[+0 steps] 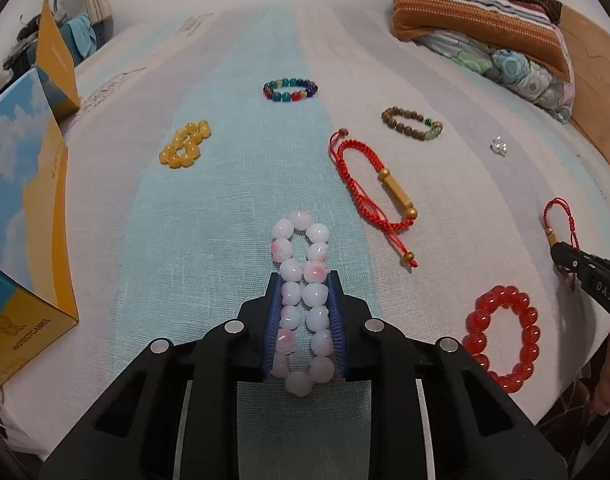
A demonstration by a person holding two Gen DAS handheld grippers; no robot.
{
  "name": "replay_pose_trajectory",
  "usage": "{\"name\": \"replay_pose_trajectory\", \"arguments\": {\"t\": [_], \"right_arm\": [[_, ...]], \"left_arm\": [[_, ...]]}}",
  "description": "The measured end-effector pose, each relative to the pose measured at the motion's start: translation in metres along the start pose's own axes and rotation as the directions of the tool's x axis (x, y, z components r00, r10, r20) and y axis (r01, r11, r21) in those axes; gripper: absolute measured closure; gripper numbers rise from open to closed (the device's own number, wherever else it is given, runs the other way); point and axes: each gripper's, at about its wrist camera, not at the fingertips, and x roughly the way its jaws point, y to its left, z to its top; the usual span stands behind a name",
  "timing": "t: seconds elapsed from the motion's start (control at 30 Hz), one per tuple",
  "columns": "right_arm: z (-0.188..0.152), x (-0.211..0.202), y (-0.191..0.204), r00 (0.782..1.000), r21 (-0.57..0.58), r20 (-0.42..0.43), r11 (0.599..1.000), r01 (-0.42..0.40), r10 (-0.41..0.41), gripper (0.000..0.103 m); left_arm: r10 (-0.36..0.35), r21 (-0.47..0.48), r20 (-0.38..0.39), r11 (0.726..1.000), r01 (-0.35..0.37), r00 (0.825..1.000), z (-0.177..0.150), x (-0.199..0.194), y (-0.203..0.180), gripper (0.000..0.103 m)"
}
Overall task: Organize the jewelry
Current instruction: 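Grasp the white beaded bracelet with the left tool while the right tool grasps the red cord bracelet, then carry the white bracelet with the left tool while the right tool carries the red cord bracelet into the box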
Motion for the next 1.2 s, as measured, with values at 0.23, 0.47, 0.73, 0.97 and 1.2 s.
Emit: {"name": "replay_pose_trajectory", "arguments": {"t": [0.23, 0.47, 0.73, 0.97, 1.2], "right_arm": [[0.005, -0.017, -0.001, 1.000, -0.002, 0.031, 1.000, -0.007, 0.007, 0.098], [0.015, -0.034, 0.004, 0.998, -0.015, 0.067, 1.000, -0.009, 0.010, 0.098], [0.026, -0.048, 0.011, 0.996, -0.023, 0.091, 1.000, -0.015, 0.017, 0.098], [0.038, -0.061, 0.019, 0.992, -0.033, 0.122, 0.999, -0.015, 0.019, 0.098], [0.053, -0.072, 0.030, 0.990, -0.054, 0.143, 0.998, -0.011, 0.019, 0.098]], "left_arm": [[-0.008, -0.005, 0.010, 1.000, 0.008, 1.000, 0.003, -0.010, 0.001, 0.081], [-0.017, -0.001, 0.023, 1.000, 0.017, 1.000, 0.012, -0.022, 0.001, 0.082], [-0.017, 0.012, 0.056, 1.000, 0.017, 0.998, 0.028, -0.041, 0.000, 0.082], [-0.019, 0.020, 0.091, 1.000, 0.017, 0.996, 0.048, -0.061, -0.002, 0.082], [-0.025, 0.015, 0.121, 1.000, 0.023, 0.992, 0.066, -0.080, 0.003, 0.081]]}}
